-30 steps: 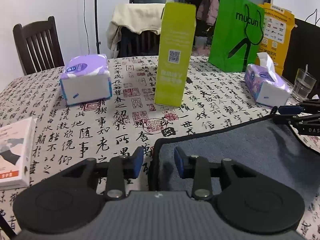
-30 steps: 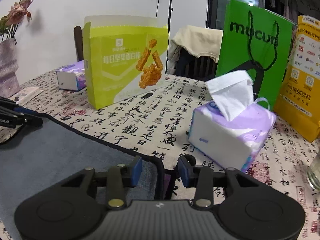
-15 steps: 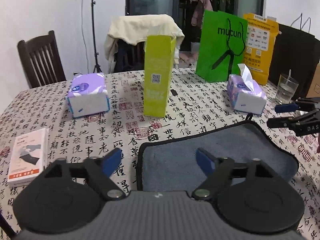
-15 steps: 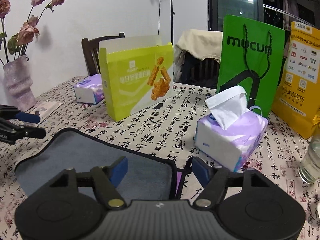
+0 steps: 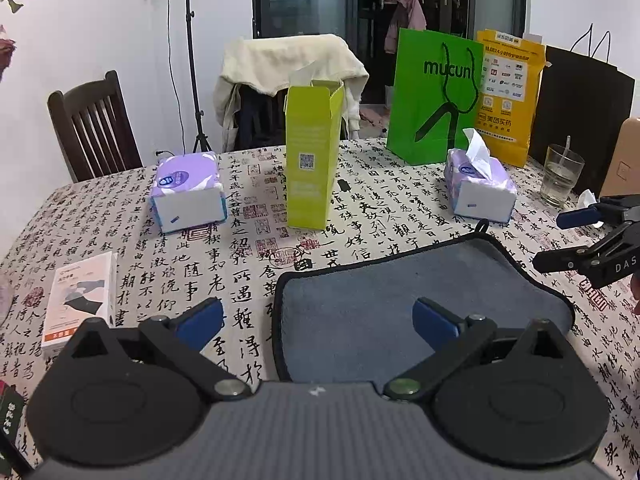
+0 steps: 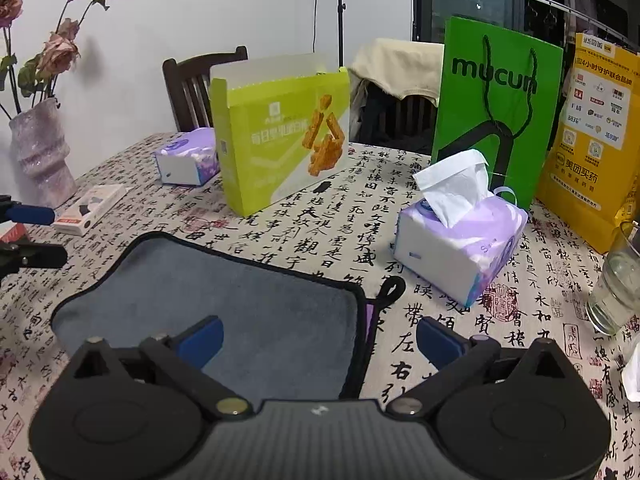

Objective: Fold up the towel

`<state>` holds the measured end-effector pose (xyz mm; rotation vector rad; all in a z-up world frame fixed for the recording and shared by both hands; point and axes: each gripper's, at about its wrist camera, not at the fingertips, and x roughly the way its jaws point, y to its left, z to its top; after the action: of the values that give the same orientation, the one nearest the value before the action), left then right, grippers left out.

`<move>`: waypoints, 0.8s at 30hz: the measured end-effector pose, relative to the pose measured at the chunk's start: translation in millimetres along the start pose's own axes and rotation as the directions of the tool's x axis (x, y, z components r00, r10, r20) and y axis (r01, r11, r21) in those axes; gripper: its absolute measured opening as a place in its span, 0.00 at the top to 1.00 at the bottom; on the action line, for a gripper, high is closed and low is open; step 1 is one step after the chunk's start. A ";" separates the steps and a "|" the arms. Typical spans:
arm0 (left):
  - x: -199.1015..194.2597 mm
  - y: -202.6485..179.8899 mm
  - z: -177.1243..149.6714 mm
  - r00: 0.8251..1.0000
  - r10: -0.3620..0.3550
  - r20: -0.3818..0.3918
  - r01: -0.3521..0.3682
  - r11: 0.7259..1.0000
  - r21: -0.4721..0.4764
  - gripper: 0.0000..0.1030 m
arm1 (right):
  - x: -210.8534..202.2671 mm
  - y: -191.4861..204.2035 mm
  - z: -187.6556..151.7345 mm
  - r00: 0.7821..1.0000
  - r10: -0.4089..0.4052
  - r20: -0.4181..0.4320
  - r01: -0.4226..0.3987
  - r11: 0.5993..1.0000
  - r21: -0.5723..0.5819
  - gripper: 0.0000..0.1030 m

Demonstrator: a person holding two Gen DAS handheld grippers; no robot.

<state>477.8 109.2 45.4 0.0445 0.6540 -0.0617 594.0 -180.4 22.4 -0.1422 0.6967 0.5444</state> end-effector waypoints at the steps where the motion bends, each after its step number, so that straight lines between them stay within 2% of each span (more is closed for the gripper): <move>1: -2.7 -0.5 -1.0 1.000 0.005 0.000 -0.005 1.000 0.001 0.00 | -3.6 1.8 -0.3 1.000 0.000 0.004 0.000 1.000 -0.001 0.00; 11: -36.2 -2.9 -15.9 1.000 0.022 0.006 -0.021 1.000 -0.015 0.00 | -38.7 19.0 -2.8 0.999 -0.001 0.039 0.002 1.000 -0.019 0.00; 24: -101.0 -16.2 -39.1 0.998 0.031 0.064 -0.029 0.999 -0.024 0.00 | -97.4 41.0 -26.8 0.996 -0.011 0.083 0.014 0.999 -0.036 0.00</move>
<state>372.9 99.8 75.6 0.0304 0.5899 -0.0268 495.5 -195.3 66.8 -0.1575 0.6050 0.5484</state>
